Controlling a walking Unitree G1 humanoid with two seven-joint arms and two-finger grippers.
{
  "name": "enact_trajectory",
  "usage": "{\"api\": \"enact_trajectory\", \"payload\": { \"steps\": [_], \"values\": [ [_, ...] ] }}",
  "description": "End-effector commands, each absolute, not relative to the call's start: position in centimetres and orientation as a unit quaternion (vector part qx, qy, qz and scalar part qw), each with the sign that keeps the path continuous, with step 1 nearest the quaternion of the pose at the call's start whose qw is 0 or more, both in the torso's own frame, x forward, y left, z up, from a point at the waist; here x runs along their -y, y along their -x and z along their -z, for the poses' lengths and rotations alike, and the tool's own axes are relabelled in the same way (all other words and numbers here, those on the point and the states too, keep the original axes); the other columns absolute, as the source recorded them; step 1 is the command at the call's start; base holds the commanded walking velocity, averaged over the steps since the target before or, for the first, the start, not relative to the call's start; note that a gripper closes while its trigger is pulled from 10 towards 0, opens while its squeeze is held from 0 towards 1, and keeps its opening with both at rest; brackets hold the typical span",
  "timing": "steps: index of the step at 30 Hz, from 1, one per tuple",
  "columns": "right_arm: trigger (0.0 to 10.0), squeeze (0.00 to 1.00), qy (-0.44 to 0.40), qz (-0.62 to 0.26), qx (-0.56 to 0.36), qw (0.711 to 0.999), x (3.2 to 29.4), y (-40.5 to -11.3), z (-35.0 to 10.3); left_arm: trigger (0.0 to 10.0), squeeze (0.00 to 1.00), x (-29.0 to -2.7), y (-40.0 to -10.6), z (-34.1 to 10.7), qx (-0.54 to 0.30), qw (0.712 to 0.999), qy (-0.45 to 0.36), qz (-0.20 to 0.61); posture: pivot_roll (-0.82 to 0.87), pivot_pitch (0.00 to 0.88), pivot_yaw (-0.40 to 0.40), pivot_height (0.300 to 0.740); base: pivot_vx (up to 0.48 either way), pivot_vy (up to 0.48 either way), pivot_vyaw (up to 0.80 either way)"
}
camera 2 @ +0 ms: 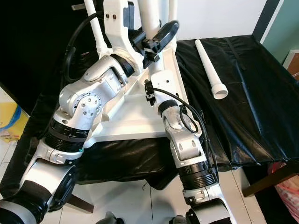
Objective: Building children table
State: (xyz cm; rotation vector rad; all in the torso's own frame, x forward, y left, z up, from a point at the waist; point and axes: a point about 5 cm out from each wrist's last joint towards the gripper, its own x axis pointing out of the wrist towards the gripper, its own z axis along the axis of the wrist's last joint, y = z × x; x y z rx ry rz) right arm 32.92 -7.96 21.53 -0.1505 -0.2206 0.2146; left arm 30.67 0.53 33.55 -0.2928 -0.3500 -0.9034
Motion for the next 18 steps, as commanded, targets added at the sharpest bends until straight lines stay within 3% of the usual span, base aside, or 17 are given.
{"api": "enact_trajectory", "payload": {
  "steps": [1, 3, 4, 18],
  "values": [
    [10.0, 0.0, 0.066, -0.1, 0.084, 0.989, 8.1, -33.3, -20.9, 10.0, 1.0, 0.6, -28.9, -34.2, 0.191, 0.83, 0.136, 0.507, -0.08, 0.04, 0.055, 0.74, 0.0, 0.0, 0.0],
    [10.0, 0.0, 0.04, -0.082, 0.077, 0.993, 8.5, -33.5, -21.0, 10.0, 1.0, 0.3, -28.7, -34.3, 0.211, 0.829, 0.129, 0.502, -0.08, 0.046, 0.056, 0.74, 0.0, 0.0, 0.0],
    [10.0, 0.0, 0.026, -0.071, 0.072, 0.994, 8.8, -33.6, -21.0, 10.0, 0.0, 0.2, -28.7, -34.4, 0.222, 0.831, 0.12, 0.495, -0.08, 0.048, 0.058, 0.74, 0.0, 0.0, 0.0],
    [10.0, 0.0, -0.024, 0.003, 0.064, 0.998, 11.1, -33.8, -20.6, 10.0, 0.0, -1.1, -29.2, -33.6, 0.279, 0.854, 0.087, 0.431, -0.08, 0.059, 0.053, 0.74, 0.0, 0.0, 0.0]
  ]
}}
